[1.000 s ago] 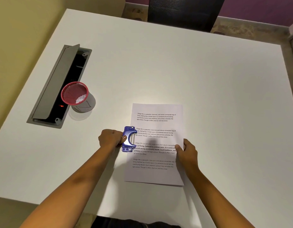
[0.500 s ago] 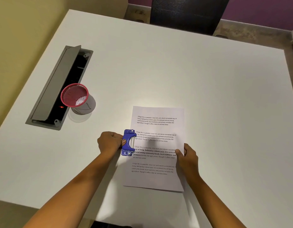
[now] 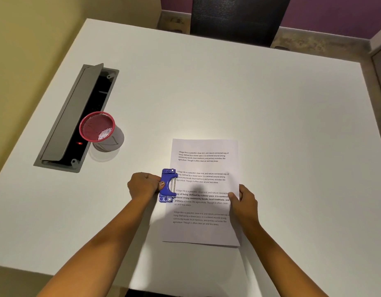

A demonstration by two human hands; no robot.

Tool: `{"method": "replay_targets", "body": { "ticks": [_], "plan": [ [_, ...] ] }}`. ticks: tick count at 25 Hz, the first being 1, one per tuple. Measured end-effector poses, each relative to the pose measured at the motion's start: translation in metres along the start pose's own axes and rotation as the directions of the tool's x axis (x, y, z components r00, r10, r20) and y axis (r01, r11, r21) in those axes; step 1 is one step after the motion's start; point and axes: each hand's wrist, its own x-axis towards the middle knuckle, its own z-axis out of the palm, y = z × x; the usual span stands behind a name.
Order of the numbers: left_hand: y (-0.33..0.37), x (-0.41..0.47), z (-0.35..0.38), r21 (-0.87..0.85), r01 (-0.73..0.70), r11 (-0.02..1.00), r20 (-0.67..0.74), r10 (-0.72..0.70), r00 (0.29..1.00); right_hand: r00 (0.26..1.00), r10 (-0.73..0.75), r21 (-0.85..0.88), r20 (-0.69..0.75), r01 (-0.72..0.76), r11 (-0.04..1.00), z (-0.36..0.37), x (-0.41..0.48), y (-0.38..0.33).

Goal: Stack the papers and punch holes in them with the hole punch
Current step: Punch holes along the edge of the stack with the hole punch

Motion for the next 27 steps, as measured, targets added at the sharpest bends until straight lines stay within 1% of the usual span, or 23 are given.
{"method": "replay_targets", "body": {
  "ticks": [2, 5, 7, 10, 15, 19, 23, 27],
  "plan": [
    [0.0, -0.003, 0.0, 0.003, -0.015, 1.0, -0.004, 0.015, 1.0, 1.0, 0.027, 0.003, -0.01, -0.027, 1.0, 0.001, 0.0, 0.001],
    [-0.004, -0.011, 0.002, 0.015, -0.08, 0.997, -0.027, 0.081, 0.996, 0.998, 0.066, 0.013, -0.01, -0.066, 0.998, 0.002, 0.0, 0.0],
    [-0.005, -0.014, 0.002, 0.05, -0.104, 0.993, -0.054, 0.107, 0.993, 0.997, 0.08, 0.024, 0.0, -0.08, 0.997, 0.001, -0.002, -0.003],
    [-0.007, -0.019, 0.001, 0.095, -0.14, 0.986, -0.048, 0.145, 0.988, 0.998, 0.066, 0.01, 0.005, -0.066, 0.998, -0.003, -0.006, -0.006],
    [-0.008, -0.033, 0.005, 0.237, -0.263, 0.935, -0.047, 0.282, 0.958, 0.997, 0.066, 0.039, -0.031, -0.065, 0.997, -0.005, -0.01, -0.007],
    [-0.009, -0.034, 0.007, 0.278, -0.28, 0.919, -0.066, 0.309, 0.949, 0.998, 0.044, 0.074, -0.051, -0.04, 0.996, -0.009, -0.016, -0.007],
    [-0.01, -0.033, 0.01, 0.276, -0.29, 0.917, -0.084, 0.323, 0.943, 0.997, 0.045, 0.164, -0.063, -0.034, 0.986, -0.01, -0.024, -0.006],
    [-0.009, -0.036, 0.014, 0.274, -0.301, 0.913, -0.103, 0.339, 0.935, 0.995, 0.044, 0.163, -0.087, -0.029, 0.986, -0.008, -0.029, -0.005]
  ]
}}
